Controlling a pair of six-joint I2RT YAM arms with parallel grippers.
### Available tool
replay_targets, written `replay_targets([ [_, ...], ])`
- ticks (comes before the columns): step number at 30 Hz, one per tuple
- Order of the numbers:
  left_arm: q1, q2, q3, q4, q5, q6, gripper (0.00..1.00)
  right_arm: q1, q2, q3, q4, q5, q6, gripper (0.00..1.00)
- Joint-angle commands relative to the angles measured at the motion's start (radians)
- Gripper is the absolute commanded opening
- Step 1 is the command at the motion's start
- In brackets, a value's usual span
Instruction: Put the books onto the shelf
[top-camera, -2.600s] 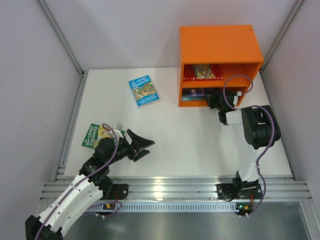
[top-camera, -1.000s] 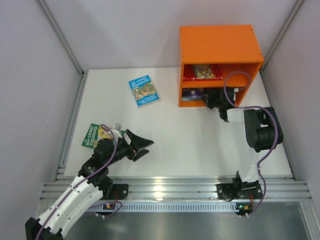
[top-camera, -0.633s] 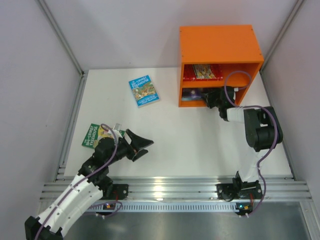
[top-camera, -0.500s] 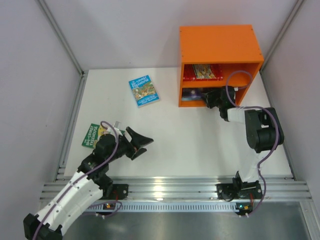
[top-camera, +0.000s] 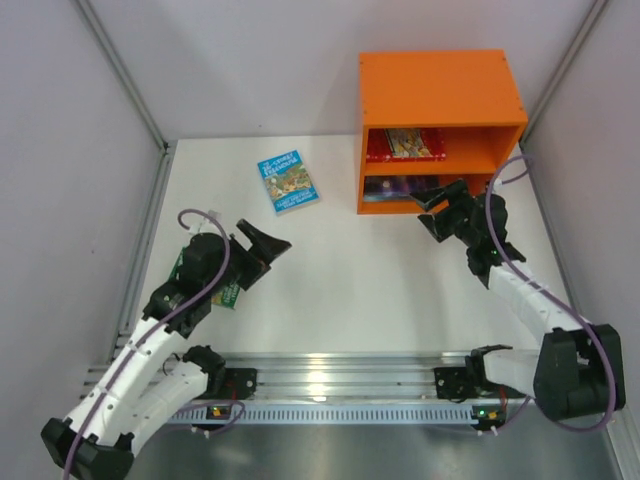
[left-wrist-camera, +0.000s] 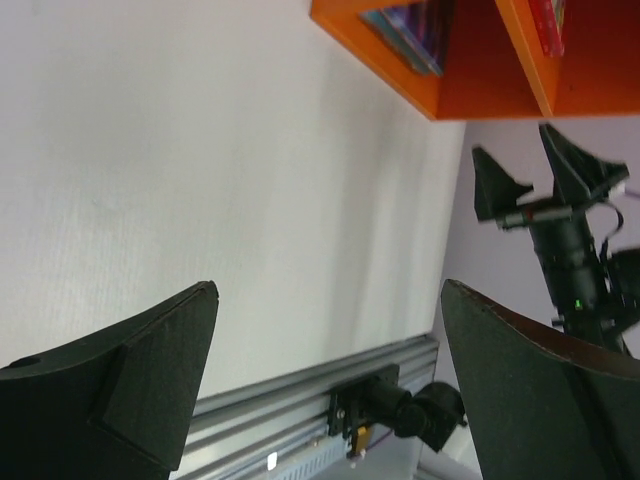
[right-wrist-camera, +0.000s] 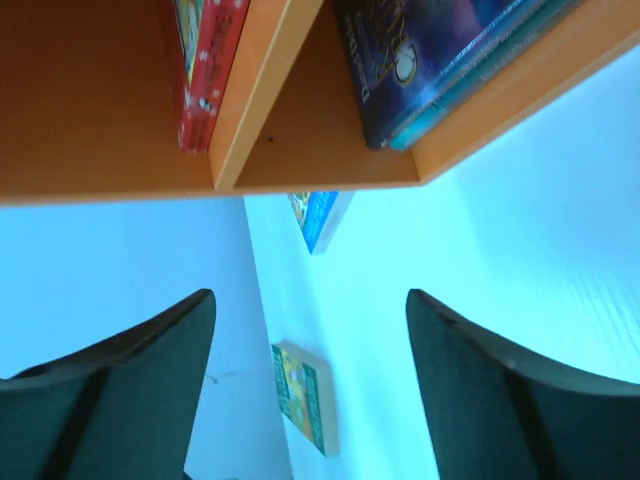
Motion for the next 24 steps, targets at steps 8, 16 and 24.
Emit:
replay_targets([
  [8,0.507,0.088,0.027,-0.203,0.142,0.085,0.98,-0.003,-0.238,-0.001,-0.333,-0.148,-0.268,1.0],
  [16,0.743,0.125,-0.053,-0.262,-0.167,0.07,0.98,-0.008,-0.35,-0.019,-0.462,-0.206,-0.432,1.0],
  [24,0.797,0.137,-0.109,-0.334,-0.442,-0.094,0.98,-0.04,-0.33,-0.012,-0.546,-0.184,-0.55,1.0],
])
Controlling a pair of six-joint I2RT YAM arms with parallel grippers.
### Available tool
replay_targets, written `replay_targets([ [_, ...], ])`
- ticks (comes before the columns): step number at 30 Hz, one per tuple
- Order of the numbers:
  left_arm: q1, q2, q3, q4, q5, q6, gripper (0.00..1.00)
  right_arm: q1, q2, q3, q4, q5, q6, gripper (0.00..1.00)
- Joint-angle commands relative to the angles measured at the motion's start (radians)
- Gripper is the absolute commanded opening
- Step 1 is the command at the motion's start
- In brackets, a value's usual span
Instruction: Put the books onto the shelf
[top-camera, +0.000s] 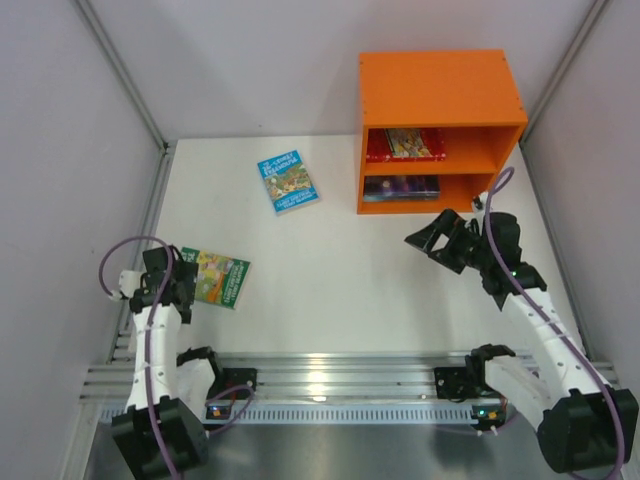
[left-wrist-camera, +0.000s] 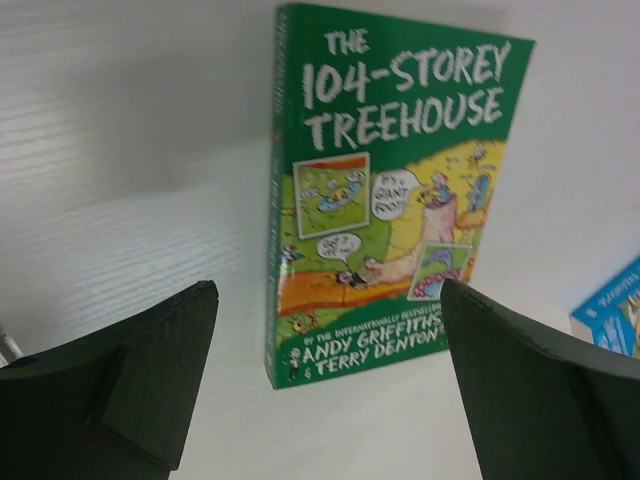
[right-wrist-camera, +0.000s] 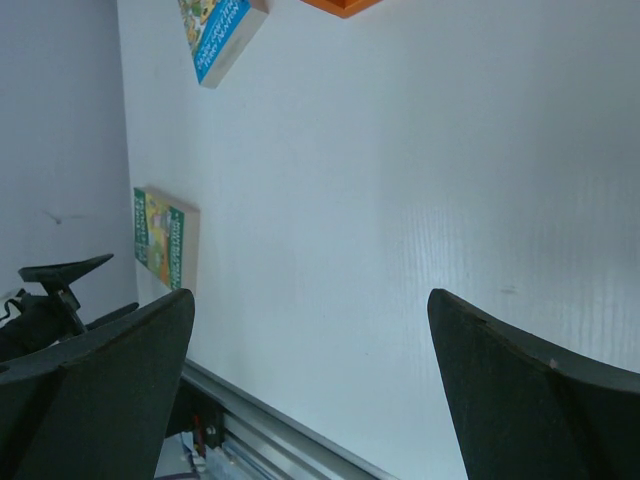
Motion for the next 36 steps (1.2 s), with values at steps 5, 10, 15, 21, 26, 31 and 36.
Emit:
replay_targets([
  [5,0.029,0.132,0.003,-0.021,-0.224,-0.031,0.98,-0.059,-0.01,0.037,-0.076,-0.005,-0.124,1.0],
  [10,0.029,0.197,-0.043,0.084,-0.157,-0.012,0.96,-0.083,-0.029,0.022,-0.076,-0.028,-0.13,1.0],
  [15,0.029,0.261,-0.096,0.227,-0.036,0.09,0.89,-0.091,-0.012,0.019,-0.073,-0.031,-0.137,1.0],
  [21,0.027,0.352,-0.079,0.299,0.133,0.23,0.83,-0.091,0.005,-0.009,-0.06,0.001,-0.144,1.0],
  [26,-0.034,0.381,-0.134,0.405,0.334,0.259,0.7,-0.091,0.013,-0.035,-0.027,-0.008,-0.098,1.0],
  [31,-0.287,0.365,-0.126,0.417,0.336,0.223,0.67,-0.091,0.003,-0.059,0.004,-0.004,-0.069,1.0],
  [36,-0.455,0.349,-0.016,0.381,0.345,0.238,0.67,-0.091,0.013,-0.061,0.007,-0.01,-0.055,1.0],
])
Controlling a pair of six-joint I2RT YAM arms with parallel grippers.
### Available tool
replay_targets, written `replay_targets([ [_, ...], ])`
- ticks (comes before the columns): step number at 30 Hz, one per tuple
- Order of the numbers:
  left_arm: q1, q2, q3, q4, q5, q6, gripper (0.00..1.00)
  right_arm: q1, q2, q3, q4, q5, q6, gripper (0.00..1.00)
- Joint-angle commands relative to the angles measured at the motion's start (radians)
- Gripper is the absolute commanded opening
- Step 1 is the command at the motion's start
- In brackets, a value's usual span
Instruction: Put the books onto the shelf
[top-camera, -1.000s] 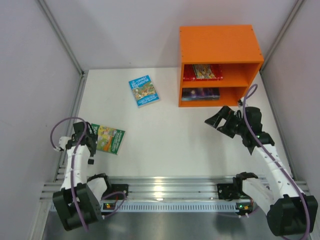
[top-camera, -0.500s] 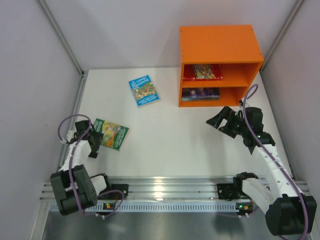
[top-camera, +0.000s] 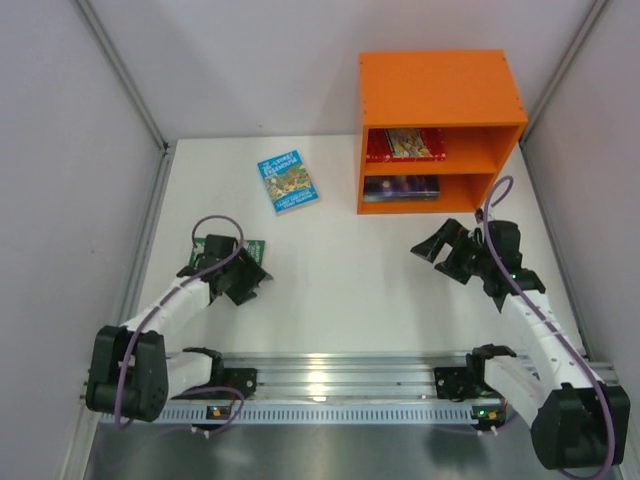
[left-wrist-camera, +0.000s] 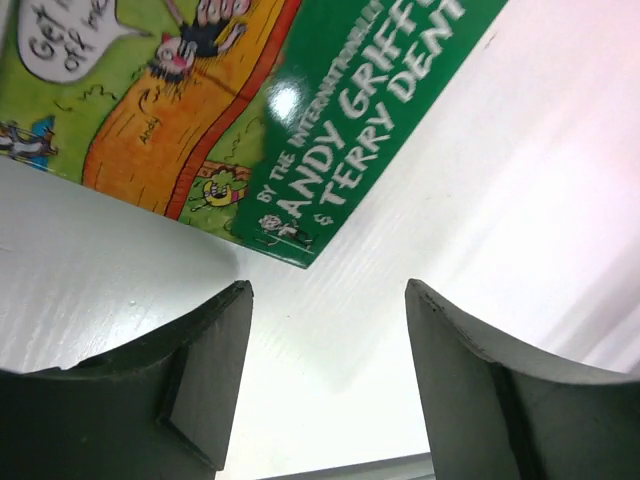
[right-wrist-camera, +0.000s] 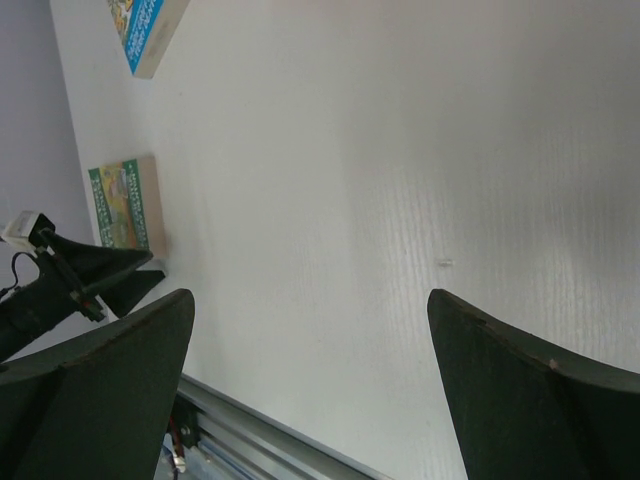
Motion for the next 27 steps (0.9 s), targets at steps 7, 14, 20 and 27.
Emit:
replay_targets([
  [7,0.143,0.035,0.339,-0.194,-0.276,0.305,0.74,-0.012,-0.048,0.006,0.037,-0.006,0.024,1.0],
  [14,0.413,0.208,0.443,-0.165,-0.307,0.464,0.76,-0.014,-0.074,0.002,0.023,-0.038,-0.002,1.0],
  [20,0.482,0.312,0.462,-0.095,-0.235,0.511,0.8,-0.012,-0.073,0.02,-0.003,-0.054,-0.044,1.0],
  [27,0.491,0.456,0.471,-0.063,-0.054,0.573,0.79,-0.014,-0.074,0.015,-0.006,-0.059,-0.059,1.0],
])
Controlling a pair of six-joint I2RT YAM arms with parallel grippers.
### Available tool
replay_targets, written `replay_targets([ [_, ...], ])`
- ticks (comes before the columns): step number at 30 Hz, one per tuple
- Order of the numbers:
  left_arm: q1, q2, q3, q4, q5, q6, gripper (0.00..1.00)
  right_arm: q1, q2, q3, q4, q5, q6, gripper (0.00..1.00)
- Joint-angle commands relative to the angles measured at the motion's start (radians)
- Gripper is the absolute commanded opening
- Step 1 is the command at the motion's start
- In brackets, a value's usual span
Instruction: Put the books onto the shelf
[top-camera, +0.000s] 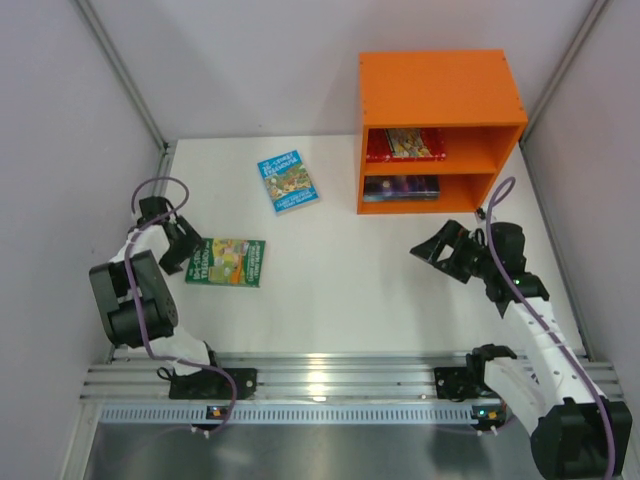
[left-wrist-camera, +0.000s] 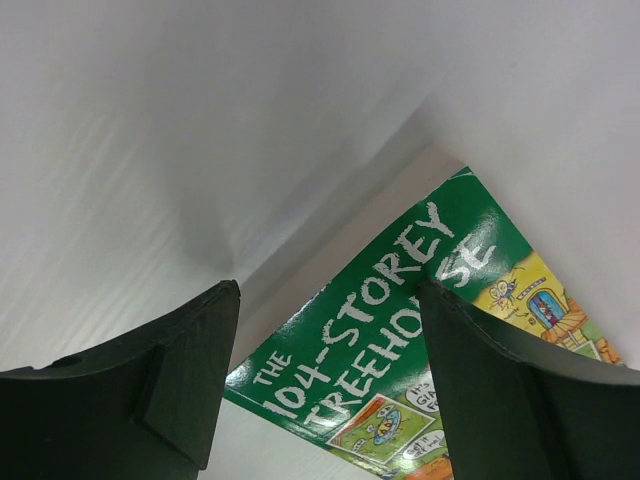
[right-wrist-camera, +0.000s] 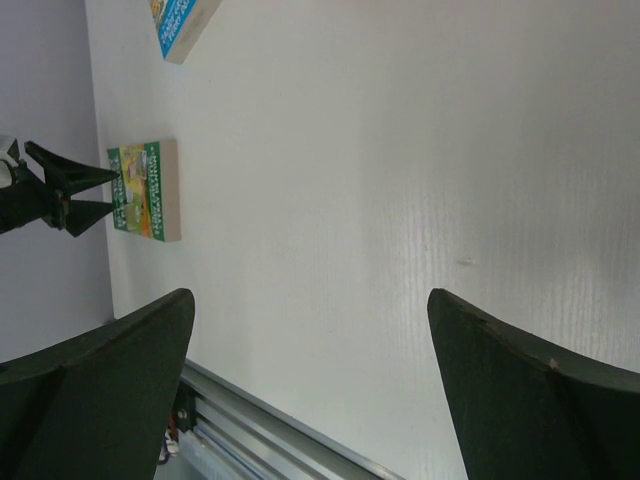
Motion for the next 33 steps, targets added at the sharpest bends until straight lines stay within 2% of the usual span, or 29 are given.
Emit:
replay_targets([
  [1,0.003,0.068,0.033,0.049,0.151,0.034,0.77,-0.014,-0.008,0.014,0.006,-0.012,-0.03,1.0],
  [6,-0.017,0.065,-0.005,0.037,0.211,0.01,0.74,-0.014,0.001,0.017,0.014,-0.005,-0.03,1.0],
  [11,-0.081,0.004,-0.119,0.063,0.278,-0.045,0.7,-0.012,0.026,-0.015,0.052,-0.018,0.0,1.0],
  [14,-0.176,-0.02,-0.18,0.073,0.314,-0.09,0.66,-0.012,0.05,-0.036,0.072,-0.034,0.014,0.99],
  [17,-0.325,-0.056,-0.228,0.07,0.292,-0.145,0.64,-0.014,0.055,-0.046,0.077,-0.032,0.014,0.98],
  [20,-0.407,-0.126,-0.285,0.078,0.3,-0.217,0.63,-0.014,0.053,-0.052,0.077,-0.022,0.006,0.98],
  [24,-0.577,-0.249,-0.346,0.083,0.291,-0.339,0.62,-0.014,0.052,-0.072,0.075,-0.002,0.023,0.97],
  [26,-0.632,-0.292,-0.374,0.095,0.288,-0.395,0.61,-0.012,0.053,-0.096,0.08,-0.008,0.057,0.93],
  [30,-0.845,-0.401,-0.453,0.193,0.285,-0.566,0.61,0.06,0.043,-0.168,0.156,-0.032,0.147,0.84],
  [33,-0.965,-0.413,-0.452,0.256,0.277,-0.63,0.61,0.194,0.026,-0.197,0.17,0.046,0.207,0.82],
])
